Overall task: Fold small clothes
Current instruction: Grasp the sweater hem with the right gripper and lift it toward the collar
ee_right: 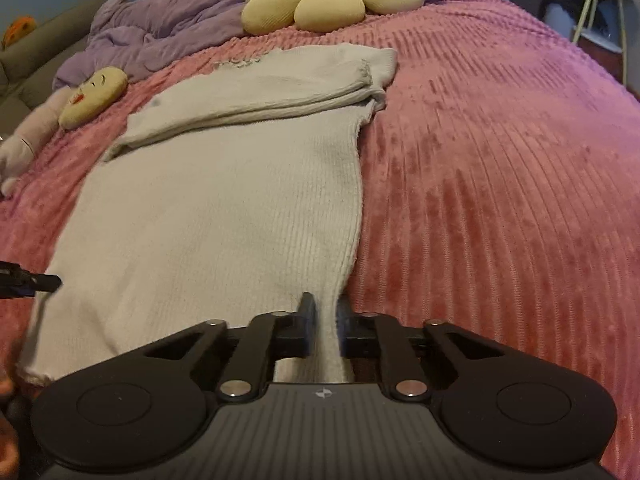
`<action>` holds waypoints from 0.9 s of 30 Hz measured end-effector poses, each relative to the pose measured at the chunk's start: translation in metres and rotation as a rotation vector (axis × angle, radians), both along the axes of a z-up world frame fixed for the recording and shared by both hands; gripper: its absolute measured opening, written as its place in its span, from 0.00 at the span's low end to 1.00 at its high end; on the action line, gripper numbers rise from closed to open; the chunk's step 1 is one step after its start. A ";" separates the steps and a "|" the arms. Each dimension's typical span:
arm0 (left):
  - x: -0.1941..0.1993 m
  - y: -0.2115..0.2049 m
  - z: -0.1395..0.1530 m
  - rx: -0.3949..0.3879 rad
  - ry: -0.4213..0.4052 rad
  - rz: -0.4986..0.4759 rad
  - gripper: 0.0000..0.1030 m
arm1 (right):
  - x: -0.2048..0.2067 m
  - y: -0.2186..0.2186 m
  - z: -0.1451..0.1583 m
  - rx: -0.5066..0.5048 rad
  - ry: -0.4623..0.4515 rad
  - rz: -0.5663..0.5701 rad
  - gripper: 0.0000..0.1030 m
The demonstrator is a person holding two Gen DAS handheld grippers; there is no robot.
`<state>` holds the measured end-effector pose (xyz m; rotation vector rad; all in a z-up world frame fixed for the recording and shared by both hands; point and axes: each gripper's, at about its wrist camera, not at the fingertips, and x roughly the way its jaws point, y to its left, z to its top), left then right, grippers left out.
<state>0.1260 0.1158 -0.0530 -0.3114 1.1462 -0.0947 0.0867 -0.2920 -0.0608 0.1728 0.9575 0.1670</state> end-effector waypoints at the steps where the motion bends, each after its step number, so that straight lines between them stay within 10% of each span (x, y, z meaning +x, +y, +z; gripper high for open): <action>1: 0.002 0.000 0.002 -0.002 0.001 -0.011 0.13 | 0.001 -0.002 0.001 0.013 0.001 0.005 0.07; 11: 0.059 0.004 0.063 -0.063 -0.172 -0.029 0.07 | 0.038 -0.018 0.026 0.283 -0.062 -0.041 0.06; 19: 0.114 -0.014 0.075 0.058 -0.287 0.006 0.06 | 0.110 -0.005 0.045 0.213 -0.189 -0.109 0.07; 24: 0.080 -0.006 0.051 0.010 -0.242 -0.061 0.48 | 0.112 -0.010 0.032 0.218 -0.148 -0.121 0.40; 27: 0.052 0.006 0.029 0.016 -0.179 -0.043 0.50 | 0.089 -0.012 0.025 0.179 -0.129 -0.064 0.46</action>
